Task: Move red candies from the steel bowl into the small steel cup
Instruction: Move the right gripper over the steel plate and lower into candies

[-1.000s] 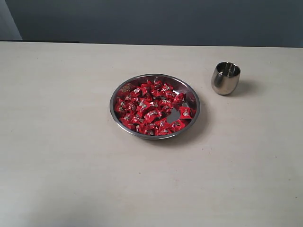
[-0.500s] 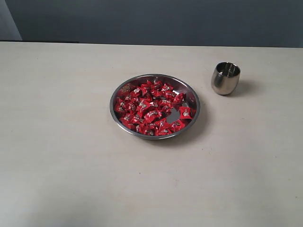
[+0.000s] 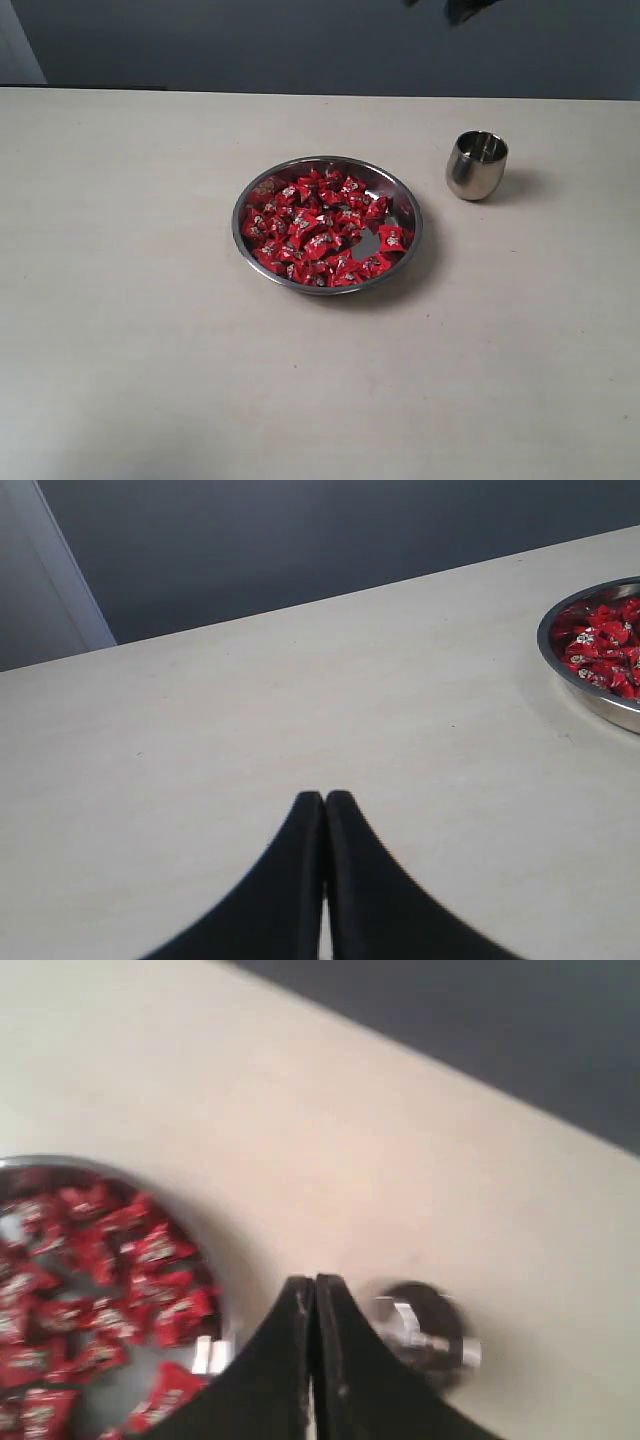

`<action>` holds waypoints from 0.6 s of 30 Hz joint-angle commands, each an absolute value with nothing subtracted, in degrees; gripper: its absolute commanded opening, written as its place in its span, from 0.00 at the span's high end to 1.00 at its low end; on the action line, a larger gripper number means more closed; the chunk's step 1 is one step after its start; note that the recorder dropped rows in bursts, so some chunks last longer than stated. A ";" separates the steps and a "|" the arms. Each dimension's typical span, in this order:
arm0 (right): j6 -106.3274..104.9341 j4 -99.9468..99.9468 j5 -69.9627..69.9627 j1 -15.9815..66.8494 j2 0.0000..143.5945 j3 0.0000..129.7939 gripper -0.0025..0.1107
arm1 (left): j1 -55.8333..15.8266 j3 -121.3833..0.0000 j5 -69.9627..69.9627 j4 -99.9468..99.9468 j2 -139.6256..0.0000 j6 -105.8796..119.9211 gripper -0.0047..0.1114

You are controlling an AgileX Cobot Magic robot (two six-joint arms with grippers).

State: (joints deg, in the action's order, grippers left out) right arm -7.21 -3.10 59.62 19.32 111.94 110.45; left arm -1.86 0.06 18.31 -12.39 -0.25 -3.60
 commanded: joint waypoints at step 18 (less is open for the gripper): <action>-18.04 19.59 69.96 29.73 137.30 119.74 0.55 | -1.88 0.00 17.92 -12.57 0.00 -3.91 0.96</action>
